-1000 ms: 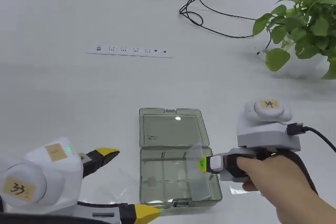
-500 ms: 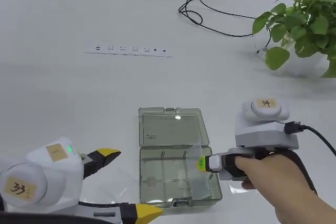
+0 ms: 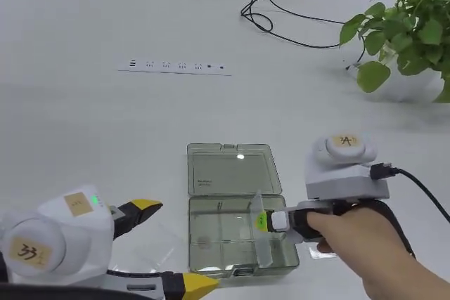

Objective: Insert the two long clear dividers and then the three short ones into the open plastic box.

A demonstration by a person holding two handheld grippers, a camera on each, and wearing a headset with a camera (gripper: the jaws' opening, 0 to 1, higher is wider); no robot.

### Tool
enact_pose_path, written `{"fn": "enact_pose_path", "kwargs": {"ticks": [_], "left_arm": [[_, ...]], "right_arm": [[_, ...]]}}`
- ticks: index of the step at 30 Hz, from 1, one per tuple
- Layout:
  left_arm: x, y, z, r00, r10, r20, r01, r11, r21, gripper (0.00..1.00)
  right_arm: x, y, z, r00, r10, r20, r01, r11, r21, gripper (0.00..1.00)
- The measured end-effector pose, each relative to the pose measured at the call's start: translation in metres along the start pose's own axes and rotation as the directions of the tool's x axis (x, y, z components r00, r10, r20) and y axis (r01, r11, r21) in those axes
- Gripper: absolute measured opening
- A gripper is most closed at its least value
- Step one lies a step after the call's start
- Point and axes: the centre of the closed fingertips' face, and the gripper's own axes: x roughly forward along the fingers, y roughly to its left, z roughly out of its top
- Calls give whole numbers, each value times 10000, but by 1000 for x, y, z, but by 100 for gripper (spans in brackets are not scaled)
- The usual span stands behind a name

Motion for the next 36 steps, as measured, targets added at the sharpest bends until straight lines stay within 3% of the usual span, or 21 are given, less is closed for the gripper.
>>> {"fn": "enact_pose_path", "kwargs": {"ticks": [18,31,36], "left_arm": [[-2,0,-4,9998,103,-144,-104,9999,-64,83],[-5,-2,-4,9992,289,-278,-290,9996,-21,83],[-7,-3,-4,9989,372,-294,-372,9993,-9,82]], "right_arm": [[13,-4,-4,9997,250,-45,-251,9989,-403,10],[0,-1,4,9935,889,708,-830,9931,-828,12],[-10,3,13,9850,1226,1212,-1027,9820,-1587,18]]}}
